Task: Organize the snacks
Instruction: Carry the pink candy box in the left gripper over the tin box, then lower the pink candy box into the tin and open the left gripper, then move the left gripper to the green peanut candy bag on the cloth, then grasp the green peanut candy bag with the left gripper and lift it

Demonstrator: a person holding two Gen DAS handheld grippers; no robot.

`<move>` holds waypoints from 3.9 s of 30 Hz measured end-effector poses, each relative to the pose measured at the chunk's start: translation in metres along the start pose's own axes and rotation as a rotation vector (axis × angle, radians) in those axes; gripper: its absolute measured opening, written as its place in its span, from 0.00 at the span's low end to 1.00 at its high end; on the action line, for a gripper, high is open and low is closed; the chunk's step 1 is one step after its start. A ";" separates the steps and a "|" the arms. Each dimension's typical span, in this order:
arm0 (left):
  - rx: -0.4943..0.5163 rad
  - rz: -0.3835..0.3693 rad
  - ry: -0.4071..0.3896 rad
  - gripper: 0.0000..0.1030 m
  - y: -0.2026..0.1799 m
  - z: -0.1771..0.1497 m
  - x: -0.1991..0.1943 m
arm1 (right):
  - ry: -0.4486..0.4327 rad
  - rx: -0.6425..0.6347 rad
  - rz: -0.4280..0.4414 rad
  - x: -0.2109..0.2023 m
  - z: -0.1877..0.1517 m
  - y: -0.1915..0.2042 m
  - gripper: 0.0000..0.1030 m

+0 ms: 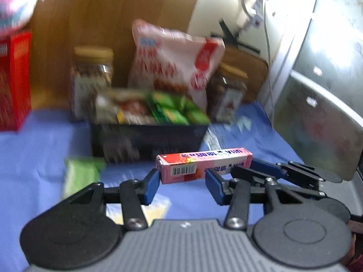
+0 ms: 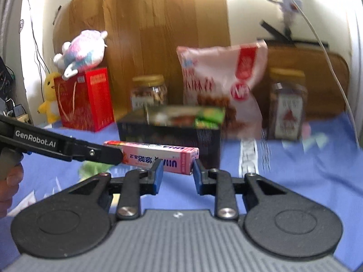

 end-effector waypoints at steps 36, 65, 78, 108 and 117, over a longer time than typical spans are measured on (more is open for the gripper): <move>0.045 0.151 -0.032 0.27 0.060 0.041 0.097 | -0.007 -0.009 -0.061 0.118 0.005 -0.016 0.38; -0.193 0.107 0.080 0.27 0.088 -0.087 -0.094 | 0.261 0.137 0.254 -0.003 -0.068 0.103 0.50; -0.226 0.130 0.086 0.29 0.077 -0.091 -0.083 | 0.219 0.152 0.269 -0.001 -0.069 0.107 0.63; -0.367 0.040 0.042 0.34 0.074 -0.073 -0.087 | 0.209 0.139 0.266 -0.006 -0.069 0.111 0.65; -0.373 0.024 0.027 0.34 0.069 -0.068 -0.075 | 0.206 0.098 0.253 -0.007 -0.069 0.116 0.65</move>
Point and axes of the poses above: each gripper's, at about its wrist camera, not at the fingertips, and x roughly the way its jaws point, y to its left, z to its top, the point moved 5 cm from there along x, roughly the way its jaws point, and after that the axes turned 15 degrees about -y, right-handed, at the moved point
